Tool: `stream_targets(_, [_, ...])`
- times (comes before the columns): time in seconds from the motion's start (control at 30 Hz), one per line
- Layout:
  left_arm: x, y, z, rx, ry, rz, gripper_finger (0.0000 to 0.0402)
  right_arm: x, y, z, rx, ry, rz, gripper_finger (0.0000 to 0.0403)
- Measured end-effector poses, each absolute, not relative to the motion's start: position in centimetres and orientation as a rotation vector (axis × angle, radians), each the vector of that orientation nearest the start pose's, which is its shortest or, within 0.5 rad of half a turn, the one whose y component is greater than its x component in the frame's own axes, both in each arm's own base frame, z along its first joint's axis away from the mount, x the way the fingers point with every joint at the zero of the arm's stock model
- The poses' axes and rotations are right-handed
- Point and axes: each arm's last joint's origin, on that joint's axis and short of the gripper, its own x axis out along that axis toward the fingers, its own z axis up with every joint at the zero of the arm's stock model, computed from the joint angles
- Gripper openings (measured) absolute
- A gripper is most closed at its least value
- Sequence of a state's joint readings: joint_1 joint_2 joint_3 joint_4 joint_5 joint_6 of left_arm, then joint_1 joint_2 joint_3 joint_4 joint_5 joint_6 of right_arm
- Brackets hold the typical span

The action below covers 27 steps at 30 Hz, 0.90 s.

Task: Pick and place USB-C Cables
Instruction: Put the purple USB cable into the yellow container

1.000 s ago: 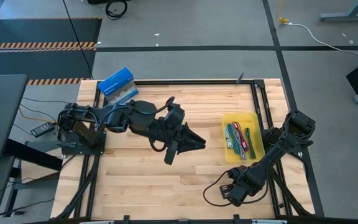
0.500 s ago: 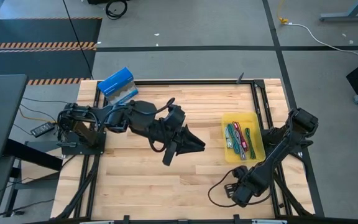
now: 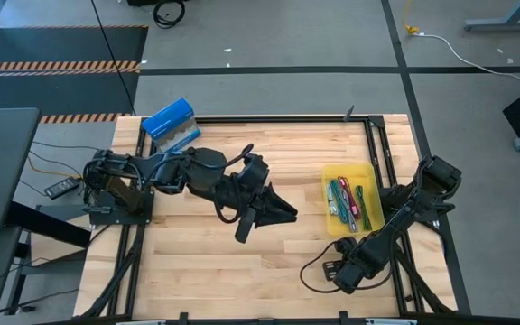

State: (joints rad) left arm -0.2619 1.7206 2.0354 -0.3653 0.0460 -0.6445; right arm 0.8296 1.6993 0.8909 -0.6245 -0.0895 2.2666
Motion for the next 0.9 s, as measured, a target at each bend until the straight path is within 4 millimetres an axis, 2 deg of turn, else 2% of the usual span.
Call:
stream_targets(0.13, [35.8, -9.7, 49.3, -0.633, 0.142, -0.265, 0.0094, 18.6, 20.7, 13.4, 1.212, 1.347, -1.005, 0.0179])
stream_targets(0.23, [35.8, -9.6, 49.3, -0.634, 0.138, -0.254, 0.0094, 18.6, 20.6, 13.4, 1.211, 1.341, -1.005, 0.0155])
stream_targets(0.4, [35.8, -9.6, 49.3, -0.634, 0.136, -0.246, 0.0094, 18.7, 20.9, 13.4, 1.202, 1.350, -0.947, 0.0067])
stream_targets(0.5, [35.8, -9.6, 49.3, -0.642, 0.131, -0.231, 0.0094, 18.8, 21.8, 13.5, 1.203, 1.368, -0.814, 0.0017])
stream_targets(0.63, [35.8, -9.5, 49.3, -0.680, 0.132, -0.219, 0.0094, 18.9, 24.1, 14.2, 1.307, 1.334, -0.632, 0.0026])
stream_targets(0.77, [35.8, -9.5, 49.3, -0.686, 0.129, -0.220, 0.0094, 18.7, 25.9, 16.0, 1.323, 1.288, -0.576, 0.0015])
stream_targets(0.9, [35.9, -9.1, 49.4, -0.660, 0.112, -0.210, 0.0094, 19.0, 26.5, 17.9, 1.284, 1.234, -0.600, 0.0015])
